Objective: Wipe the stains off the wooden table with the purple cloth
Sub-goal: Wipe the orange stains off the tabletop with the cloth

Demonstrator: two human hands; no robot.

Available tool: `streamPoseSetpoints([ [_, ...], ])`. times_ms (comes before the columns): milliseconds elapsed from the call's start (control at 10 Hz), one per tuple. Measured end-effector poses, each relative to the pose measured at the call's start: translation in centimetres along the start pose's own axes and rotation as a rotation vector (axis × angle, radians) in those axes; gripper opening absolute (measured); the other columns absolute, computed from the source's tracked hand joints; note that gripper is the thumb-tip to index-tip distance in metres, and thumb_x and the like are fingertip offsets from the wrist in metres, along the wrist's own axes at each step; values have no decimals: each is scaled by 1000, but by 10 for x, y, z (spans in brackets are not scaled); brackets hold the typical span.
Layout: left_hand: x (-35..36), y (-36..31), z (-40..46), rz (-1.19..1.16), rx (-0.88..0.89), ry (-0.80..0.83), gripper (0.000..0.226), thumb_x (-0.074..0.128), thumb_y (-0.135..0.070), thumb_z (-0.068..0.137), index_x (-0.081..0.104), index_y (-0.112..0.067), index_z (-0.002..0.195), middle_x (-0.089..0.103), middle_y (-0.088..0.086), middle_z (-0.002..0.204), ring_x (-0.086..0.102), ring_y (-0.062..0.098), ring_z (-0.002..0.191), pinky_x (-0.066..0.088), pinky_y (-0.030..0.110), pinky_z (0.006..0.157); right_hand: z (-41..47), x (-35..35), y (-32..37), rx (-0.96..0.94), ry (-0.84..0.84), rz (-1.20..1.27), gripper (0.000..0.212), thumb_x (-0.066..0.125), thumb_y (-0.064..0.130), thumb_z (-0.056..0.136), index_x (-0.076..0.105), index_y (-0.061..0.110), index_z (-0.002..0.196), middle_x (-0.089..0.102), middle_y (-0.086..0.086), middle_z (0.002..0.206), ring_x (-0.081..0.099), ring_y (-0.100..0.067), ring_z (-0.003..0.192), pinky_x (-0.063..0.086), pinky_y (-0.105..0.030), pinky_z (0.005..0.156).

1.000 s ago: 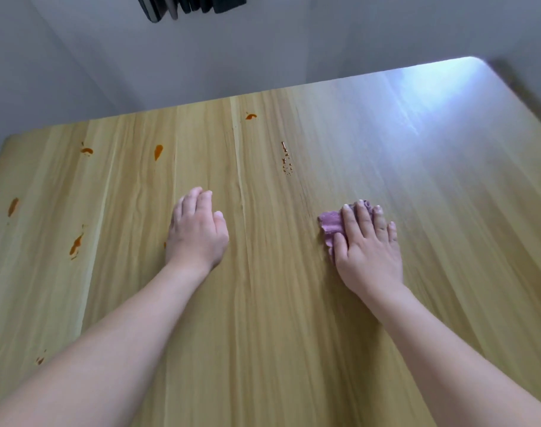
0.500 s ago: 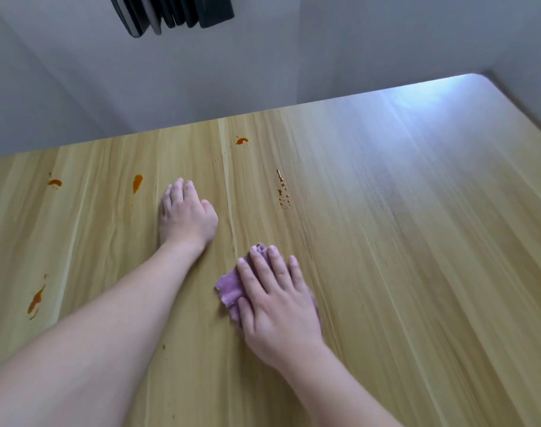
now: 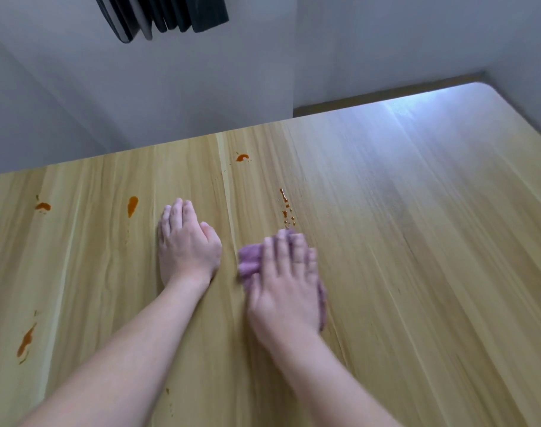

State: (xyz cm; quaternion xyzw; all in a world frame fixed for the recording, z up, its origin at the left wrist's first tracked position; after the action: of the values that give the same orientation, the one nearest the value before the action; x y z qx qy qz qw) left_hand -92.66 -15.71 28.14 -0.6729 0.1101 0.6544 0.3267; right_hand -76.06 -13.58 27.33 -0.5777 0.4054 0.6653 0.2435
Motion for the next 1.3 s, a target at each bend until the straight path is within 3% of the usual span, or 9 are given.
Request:
streamPoseSetpoints([
  [200, 1, 0, 0, -4, -3, -6, 53, 34, -19, 94, 32, -5, 145, 27, 10, 155, 16, 24, 145, 11, 36, 119, 44, -7, -18, -130, 78, 26, 63, 24, 43, 91, 36, 19, 148, 25, -5, 158, 13, -28, 147, 1, -48, 117],
  [400, 2, 1, 0, -1, -8, 0, 54, 33, -20, 95, 30, -6, 147, 25, 8, 156, 13, 22, 146, 11, 36, 120, 101, -39, -134, 404, 77, -122, 62, 21, 42, 97, 12, 21, 154, 3, -6, 162, -2, -29, 148, -1, -49, 118],
  [500, 3, 2, 0, 5, -6, 2, 54, 33, -20, 94, 30, -6, 146, 25, 8, 156, 14, 22, 146, 12, 37, 120, 108, -29, -110, 445, 13, -122, 64, 21, 38, 95, 16, 13, 153, 7, -13, 161, 0, -35, 147, -2, -51, 117],
  [700, 2, 0, 1, 26, 2, -3, 54, 36, -19, 94, 33, -4, 145, 28, 10, 155, 16, 24, 145, 13, 38, 119, 82, 4, 16, -53, 41, -2, 68, 15, 42, 92, 21, 12, 152, 10, -11, 161, -3, -31, 148, -14, -46, 115],
  [800, 3, 0, 1, 38, 6, 0, 54, 36, -19, 94, 33, -3, 145, 28, 11, 155, 17, 24, 145, 13, 38, 119, 82, -1, 16, -174, 86, 9, 66, 14, 43, 92, 21, 17, 153, 11, -5, 161, -2, -26, 148, -8, -45, 117],
  [900, 2, -1, 0, 32, -5, 17, 54, 33, -21, 94, 31, -6, 146, 26, 8, 156, 15, 22, 145, 12, 37, 119, 98, -12, -28, -100, 90, -32, 60, 19, 45, 97, 13, 26, 154, 3, 2, 162, -6, -22, 148, -8, -46, 118],
  [1100, 1, 0, -1, 34, -1, 25, 54, 32, -21, 94, 30, -6, 147, 25, 8, 156, 14, 22, 146, 11, 38, 119, 124, -39, -128, 429, 54, -78, 61, 20, 41, 98, 8, 23, 154, -1, -3, 162, -7, -27, 148, -6, -50, 117],
  [1200, 1, 0, 0, 30, 0, 20, 55, 32, -21, 94, 29, -6, 147, 24, 8, 156, 13, 22, 146, 11, 37, 120, 130, -34, -119, 512, 5, -85, 62, 24, 38, 97, 11, 17, 154, 1, -8, 162, -5, -32, 147, -3, -51, 117],
  [1300, 1, -1, 0, 30, 0, 19, 54, 32, -21, 95, 29, -6, 147, 24, 8, 157, 13, 22, 146, 11, 37, 120, 124, -19, -65, 315, -18, -95, 64, 24, 40, 97, 12, 14, 154, 2, -12, 161, -5, -33, 147, -6, -50, 117],
])
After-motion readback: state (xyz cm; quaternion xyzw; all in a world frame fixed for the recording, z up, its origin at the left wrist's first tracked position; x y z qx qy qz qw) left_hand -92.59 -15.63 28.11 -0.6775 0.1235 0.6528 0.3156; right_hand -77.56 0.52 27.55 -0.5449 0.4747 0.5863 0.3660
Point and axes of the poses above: each hand's wrist, its own z-axis towards the middle knuckle, its own x-axis out of the palm, y = z × x, the point moved 1 cm from there along z, towards the middle knuckle
